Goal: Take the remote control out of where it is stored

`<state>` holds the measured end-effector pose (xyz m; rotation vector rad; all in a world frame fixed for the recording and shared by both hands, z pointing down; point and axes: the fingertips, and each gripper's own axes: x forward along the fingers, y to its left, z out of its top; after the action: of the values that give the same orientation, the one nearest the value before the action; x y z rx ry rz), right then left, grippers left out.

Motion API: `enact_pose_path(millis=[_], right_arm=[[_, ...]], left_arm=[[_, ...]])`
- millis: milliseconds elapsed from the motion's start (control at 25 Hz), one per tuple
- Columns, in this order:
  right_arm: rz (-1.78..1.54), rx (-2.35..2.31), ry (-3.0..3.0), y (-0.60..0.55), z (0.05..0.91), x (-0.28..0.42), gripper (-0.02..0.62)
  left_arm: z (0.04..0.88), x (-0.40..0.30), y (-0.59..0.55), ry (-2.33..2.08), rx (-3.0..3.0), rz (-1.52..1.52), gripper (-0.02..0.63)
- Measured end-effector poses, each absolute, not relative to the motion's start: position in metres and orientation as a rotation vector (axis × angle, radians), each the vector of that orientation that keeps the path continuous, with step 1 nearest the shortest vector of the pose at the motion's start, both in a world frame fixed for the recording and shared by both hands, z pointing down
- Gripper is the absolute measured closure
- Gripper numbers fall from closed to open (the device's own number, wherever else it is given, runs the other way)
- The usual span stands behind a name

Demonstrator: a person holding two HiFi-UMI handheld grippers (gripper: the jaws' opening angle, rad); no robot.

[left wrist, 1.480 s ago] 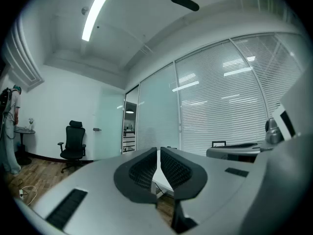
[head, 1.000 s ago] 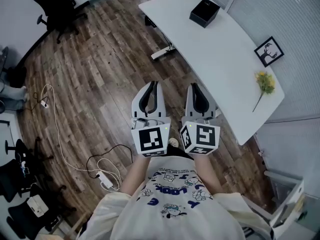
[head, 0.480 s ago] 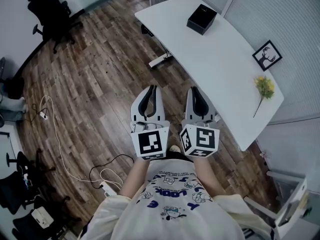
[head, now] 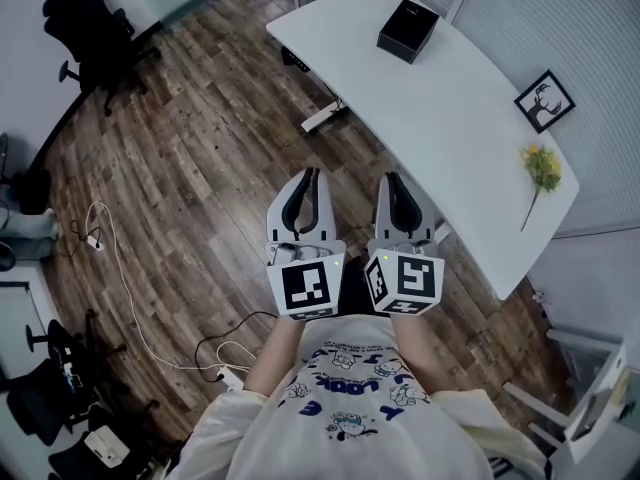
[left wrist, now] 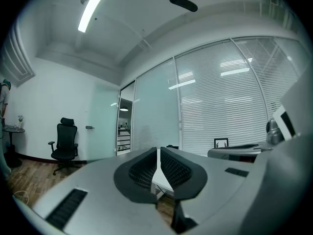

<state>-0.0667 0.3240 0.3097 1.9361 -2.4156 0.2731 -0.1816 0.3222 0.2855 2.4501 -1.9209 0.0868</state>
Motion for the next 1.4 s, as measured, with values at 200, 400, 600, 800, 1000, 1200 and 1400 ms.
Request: enact_pose_path(millis=[200, 400, 600, 800, 1000, 1200, 1400], right_arm=[[0.275, 1.967, -2.385, 0.298, 0.313, -0.057, 0.546], [0.272, 1.978, -2.376, 0.261, 0.316, -0.044, 0.546], [0.278, 1.976, -2.378, 0.210, 0.319, -0.034, 0.546], [0.285, 1.966, -2.391, 0.152, 0.318, -0.019, 0.546], [0.296, 1.960, -2.406, 0.096, 0.312, -0.003, 0.546], [0.283, 1.955, -2.412, 0.048, 0.308, 0.016, 0.546], [0.300, 1.971, -2.397, 0.012, 0.313, 0.037, 0.546]], left_arm=[[0.292, -0.180, 0.297, -1.908, 2.439, 0.079, 0.571], [0.297, -0.169, 0.260, -1.900, 2.452, 0.117, 0.571], [0.296, -0.159, 0.211, -1.911, 2.446, 0.081, 0.571], [0.298, -0.145, 0.155, -1.925, 2.434, 0.106, 0.571], [0.294, -0.131, 0.102, -1.937, 2.430, 0.114, 0.571], [0.293, -0.111, 0.052, -1.927, 2.437, 0.127, 0.571], [0.297, -0.090, 0.014, -1.899, 2.455, 0.142, 0.571]])
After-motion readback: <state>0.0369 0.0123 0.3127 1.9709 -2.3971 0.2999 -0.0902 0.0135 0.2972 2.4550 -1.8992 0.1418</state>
